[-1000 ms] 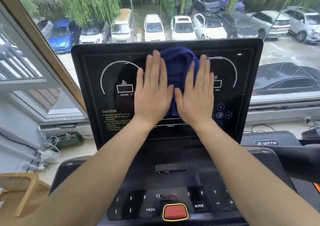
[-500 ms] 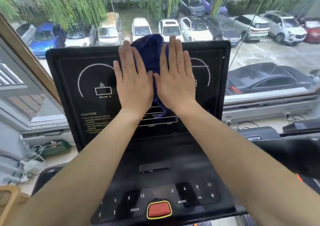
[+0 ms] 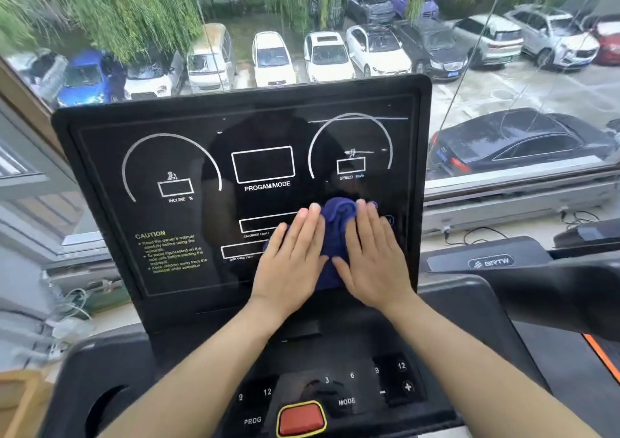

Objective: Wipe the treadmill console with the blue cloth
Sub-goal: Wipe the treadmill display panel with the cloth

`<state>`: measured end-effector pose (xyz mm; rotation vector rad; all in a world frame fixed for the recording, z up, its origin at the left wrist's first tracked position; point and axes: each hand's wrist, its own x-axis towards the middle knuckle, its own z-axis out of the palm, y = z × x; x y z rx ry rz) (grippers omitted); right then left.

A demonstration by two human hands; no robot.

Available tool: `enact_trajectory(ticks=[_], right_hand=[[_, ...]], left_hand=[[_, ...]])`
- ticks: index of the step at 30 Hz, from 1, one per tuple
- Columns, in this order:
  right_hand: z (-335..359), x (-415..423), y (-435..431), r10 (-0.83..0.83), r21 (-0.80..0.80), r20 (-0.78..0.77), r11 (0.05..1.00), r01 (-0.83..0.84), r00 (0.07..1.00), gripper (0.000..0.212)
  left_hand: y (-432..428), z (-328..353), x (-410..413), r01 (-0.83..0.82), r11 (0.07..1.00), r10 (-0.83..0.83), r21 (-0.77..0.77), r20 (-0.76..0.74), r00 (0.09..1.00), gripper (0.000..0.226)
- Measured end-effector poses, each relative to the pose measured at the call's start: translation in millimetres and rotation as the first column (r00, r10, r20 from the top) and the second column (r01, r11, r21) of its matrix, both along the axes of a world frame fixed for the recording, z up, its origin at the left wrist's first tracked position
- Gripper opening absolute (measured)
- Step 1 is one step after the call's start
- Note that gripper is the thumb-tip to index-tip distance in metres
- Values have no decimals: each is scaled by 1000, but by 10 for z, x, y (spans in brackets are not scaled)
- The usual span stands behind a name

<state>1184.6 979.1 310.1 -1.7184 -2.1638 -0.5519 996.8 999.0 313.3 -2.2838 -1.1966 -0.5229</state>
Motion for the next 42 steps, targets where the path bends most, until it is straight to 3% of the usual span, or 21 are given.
enact_trajectory(ticks=[4, 7, 9, 14, 19, 21, 24, 27, 33, 42], right_hand=[[402, -20, 316, 77, 136, 79, 987, -87, 994, 78], [1054, 138, 728, -6, 216, -53, 976, 17, 999, 75], [1250, 280, 840, -53, 203, -142, 976, 81, 988, 73], [643, 474, 446, -195, 62, -256, 974, 217, 947, 73], [-54, 445, -101, -93, 22, -21, 995, 93, 995, 77], [109, 422, 47, -85, 51, -14, 995, 86, 996, 77], [645, 372, 425, -142, 108, -162, 981, 161, 977, 75], [1061, 291, 679, -127, 167, -239, 971, 169, 963, 74], [1194, -312, 765, -29, 161, -153, 985, 54, 988, 75], [1390, -2044, 899, 186, 170, -13, 969, -181, 982, 75]], left_hand=[[241, 331, 64, -66, 995, 64, 71, 25, 998, 74], [641, 997, 432, -139, 982, 118, 131, 157, 981, 70], [775, 1236, 652, -148, 981, 125, 126, 170, 977, 71], [495, 787, 900, -21, 997, 14, 80, 79, 997, 75], [39, 91, 570, 79, 997, -78, 9, -88, 993, 80], [124, 206, 580, 71, 996, -66, 61, -81, 994, 75], [446, 668, 771, 0, 985, -3, 171, 15, 1000, 66], [697, 1027, 767, -56, 984, 47, 171, 58, 997, 65], [724, 1075, 35, -122, 978, 101, 172, 122, 987, 65], [676, 1109, -1742, -344, 917, 309, 201, 186, 933, 65]])
